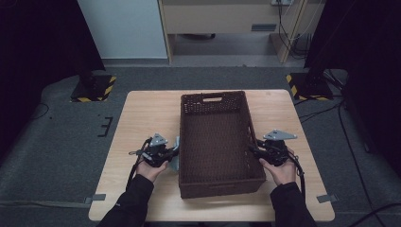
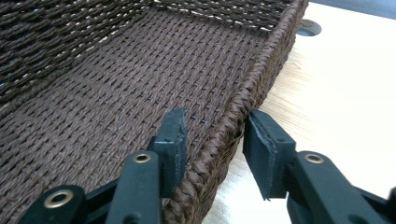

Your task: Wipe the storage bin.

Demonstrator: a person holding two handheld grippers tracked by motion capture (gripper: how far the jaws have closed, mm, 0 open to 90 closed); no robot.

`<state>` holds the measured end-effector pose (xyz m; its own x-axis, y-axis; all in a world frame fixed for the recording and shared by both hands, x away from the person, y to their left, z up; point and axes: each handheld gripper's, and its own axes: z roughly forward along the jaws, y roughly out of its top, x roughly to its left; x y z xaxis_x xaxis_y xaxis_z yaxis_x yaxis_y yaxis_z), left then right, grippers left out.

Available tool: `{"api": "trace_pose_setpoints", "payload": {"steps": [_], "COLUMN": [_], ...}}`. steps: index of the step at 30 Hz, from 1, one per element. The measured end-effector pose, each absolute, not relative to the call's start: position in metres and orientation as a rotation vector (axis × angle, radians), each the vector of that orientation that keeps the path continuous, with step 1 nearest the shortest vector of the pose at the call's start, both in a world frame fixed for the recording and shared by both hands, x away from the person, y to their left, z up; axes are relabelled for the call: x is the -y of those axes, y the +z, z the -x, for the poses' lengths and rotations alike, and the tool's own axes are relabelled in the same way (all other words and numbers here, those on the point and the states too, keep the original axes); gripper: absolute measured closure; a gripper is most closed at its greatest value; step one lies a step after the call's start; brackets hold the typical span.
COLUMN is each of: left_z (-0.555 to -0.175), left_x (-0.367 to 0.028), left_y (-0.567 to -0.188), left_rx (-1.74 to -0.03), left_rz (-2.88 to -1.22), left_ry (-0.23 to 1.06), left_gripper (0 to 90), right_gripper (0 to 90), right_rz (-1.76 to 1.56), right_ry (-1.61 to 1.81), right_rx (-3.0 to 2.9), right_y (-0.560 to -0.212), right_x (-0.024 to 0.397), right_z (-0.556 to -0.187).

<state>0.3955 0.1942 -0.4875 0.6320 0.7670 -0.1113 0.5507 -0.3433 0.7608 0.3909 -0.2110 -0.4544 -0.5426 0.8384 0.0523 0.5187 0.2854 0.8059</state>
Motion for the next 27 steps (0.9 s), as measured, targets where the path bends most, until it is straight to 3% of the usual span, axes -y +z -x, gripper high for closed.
{"api": "trace_pose_setpoints", "payload": {"steps": [5,11,16,27], "left_z": [-0.395,-0.382,-0.375,-0.384], "left_x": [-0.198,-0.200,-0.196,-0.196], "left_y": [-0.485,-0.453,-0.449,-0.484], "left_rx": [-1.039,-0.955,-0.919,-1.008], "left_rz": [-2.005,-1.930,-1.946,-2.041], "left_ry": [0.330,0.358,0.379,0.311], "left_gripper": [81.9,81.9,81.9,81.9], "right_gripper": [68.9,70.1,69.8,50.4], "right_rz": [-1.278,-1.328,-1.351,-1.241], "right_ry": [1.074,1.093,1.067,1.183], "right_rx": [-2.120,-2.082,-2.051,-2.074], "right_y": [-0.453,-0.453,-0.453,-0.449], "right_x": [0.205,0.205,0.202,0.213], "right_z": [-0.391,-0.396,-0.399,-0.391]}}
